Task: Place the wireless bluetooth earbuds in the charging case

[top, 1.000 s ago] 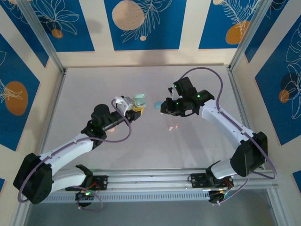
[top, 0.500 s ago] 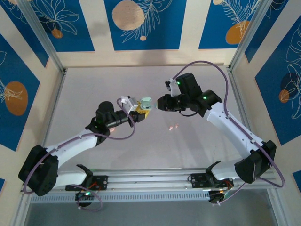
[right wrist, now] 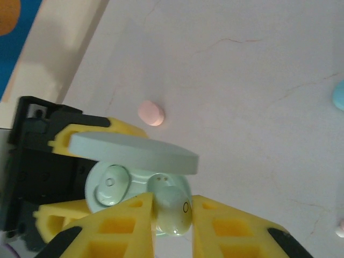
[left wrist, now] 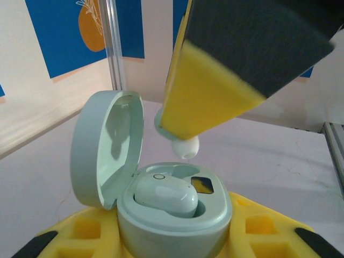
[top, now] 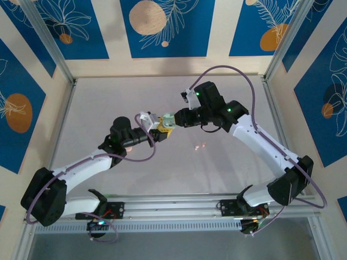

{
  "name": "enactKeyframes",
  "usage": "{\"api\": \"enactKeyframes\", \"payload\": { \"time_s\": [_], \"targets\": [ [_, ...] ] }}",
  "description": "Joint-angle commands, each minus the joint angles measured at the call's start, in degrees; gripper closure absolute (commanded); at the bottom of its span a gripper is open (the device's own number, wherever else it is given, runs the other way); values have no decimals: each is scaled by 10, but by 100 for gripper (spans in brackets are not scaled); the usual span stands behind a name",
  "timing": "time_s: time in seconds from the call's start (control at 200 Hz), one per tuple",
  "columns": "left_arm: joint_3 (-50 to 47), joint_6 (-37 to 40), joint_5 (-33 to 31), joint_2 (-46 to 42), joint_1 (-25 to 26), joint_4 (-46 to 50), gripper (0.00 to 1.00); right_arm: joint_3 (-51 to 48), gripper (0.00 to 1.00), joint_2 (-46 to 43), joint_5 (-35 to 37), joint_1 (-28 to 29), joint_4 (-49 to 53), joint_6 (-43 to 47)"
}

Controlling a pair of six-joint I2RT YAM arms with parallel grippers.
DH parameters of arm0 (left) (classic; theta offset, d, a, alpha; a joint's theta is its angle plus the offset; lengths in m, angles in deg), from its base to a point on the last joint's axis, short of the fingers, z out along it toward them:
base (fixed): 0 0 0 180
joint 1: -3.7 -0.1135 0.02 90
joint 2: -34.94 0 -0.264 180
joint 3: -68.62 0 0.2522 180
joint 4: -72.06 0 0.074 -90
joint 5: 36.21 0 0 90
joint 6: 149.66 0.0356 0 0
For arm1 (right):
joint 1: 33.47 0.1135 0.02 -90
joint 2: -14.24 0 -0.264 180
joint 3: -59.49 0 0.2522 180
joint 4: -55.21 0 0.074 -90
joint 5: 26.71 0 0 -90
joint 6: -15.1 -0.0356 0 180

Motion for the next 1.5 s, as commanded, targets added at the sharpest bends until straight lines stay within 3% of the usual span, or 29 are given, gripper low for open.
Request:
{"api": "enactKeyframes", "payload": {
  "time_s": [0.0, 0.55, 0.805, 1.176, 1.496],
  "targets": [
    [9, 1, 19, -15, 7, -33, 70, 20, 77, 10, 17, 10, 22, 20],
    [3, -17, 14, -17, 7, -56, 70, 23, 75, 27, 6, 24, 29, 34],
    [3, -19, 12, -22, 8, -56, 70, 24, 76, 22, 70, 26, 44, 36],
    [5, -27, 6, -14, 9, -73, 70, 40, 72, 41, -1, 48, 44, 67],
    [5, -26, 5, -13, 9, -74, 70, 40, 68, 29, -10, 42, 38, 62]
  ]
}}
